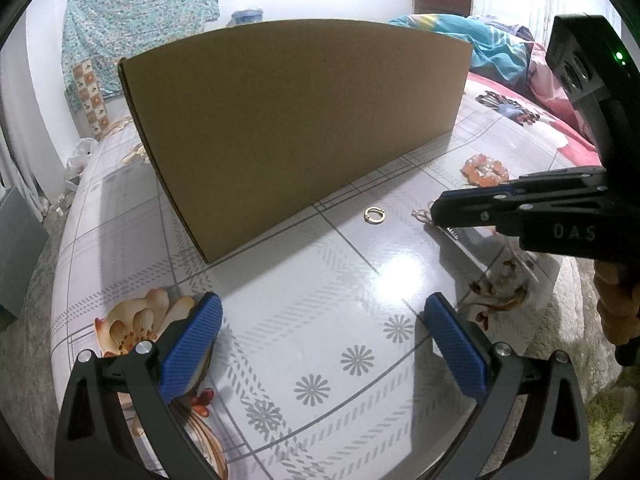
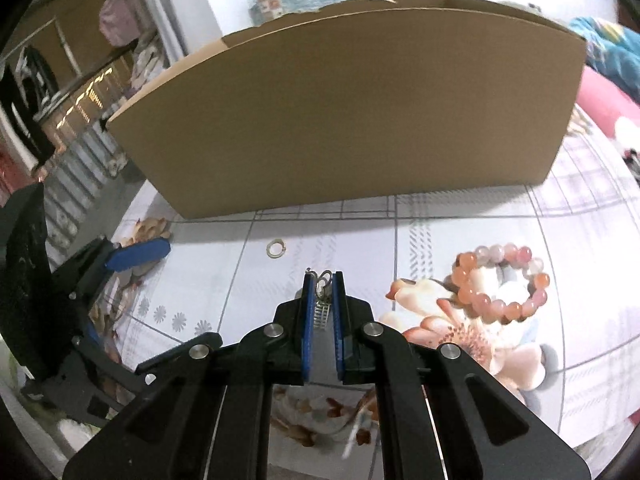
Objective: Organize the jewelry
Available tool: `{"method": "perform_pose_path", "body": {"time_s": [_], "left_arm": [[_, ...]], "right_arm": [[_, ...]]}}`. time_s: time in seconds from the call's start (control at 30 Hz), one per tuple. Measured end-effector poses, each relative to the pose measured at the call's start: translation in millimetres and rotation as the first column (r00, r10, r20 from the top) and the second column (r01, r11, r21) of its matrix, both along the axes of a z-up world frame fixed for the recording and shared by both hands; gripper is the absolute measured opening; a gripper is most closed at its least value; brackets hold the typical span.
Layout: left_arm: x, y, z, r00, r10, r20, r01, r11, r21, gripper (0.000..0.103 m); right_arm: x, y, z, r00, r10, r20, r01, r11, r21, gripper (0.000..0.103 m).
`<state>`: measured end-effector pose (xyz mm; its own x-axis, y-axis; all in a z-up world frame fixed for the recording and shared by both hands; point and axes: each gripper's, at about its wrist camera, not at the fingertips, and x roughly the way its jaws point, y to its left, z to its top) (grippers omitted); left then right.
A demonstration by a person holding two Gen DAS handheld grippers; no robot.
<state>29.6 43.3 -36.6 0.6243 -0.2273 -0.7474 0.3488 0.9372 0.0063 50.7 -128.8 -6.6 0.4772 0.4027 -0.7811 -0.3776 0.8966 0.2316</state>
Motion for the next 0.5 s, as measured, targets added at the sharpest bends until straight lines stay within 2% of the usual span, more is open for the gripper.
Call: {"method": "perform_pose_path", "body": {"time_s": [0.2,0.3,0.5], "left_arm": [[-0.4,0.2,0.0,1.000,-0.004,0.004,0.004,1.000,-0.002,0.099],[-0.3,0.9,0.5,1.000,-0.005,0.001,0.005,1.000,-0.001,0.099],[0.5,0.2,0.8,1.000,0.003,-0.003,-0.003,1.000,0.000,0.099]], "right_arm": [[-4.7,4.9,-0.8,0.999,-0.045,0.021,0.045,0.999,-0.007,0.007],[-7.5,13.7,-1.4,0.998,-0.060,0.030,0.059,0.998,0.019,0.011],[-9.1,4.5,8.8,0.995,-0.074,0.060,0.070,0.996,0.054,0.019]]}}
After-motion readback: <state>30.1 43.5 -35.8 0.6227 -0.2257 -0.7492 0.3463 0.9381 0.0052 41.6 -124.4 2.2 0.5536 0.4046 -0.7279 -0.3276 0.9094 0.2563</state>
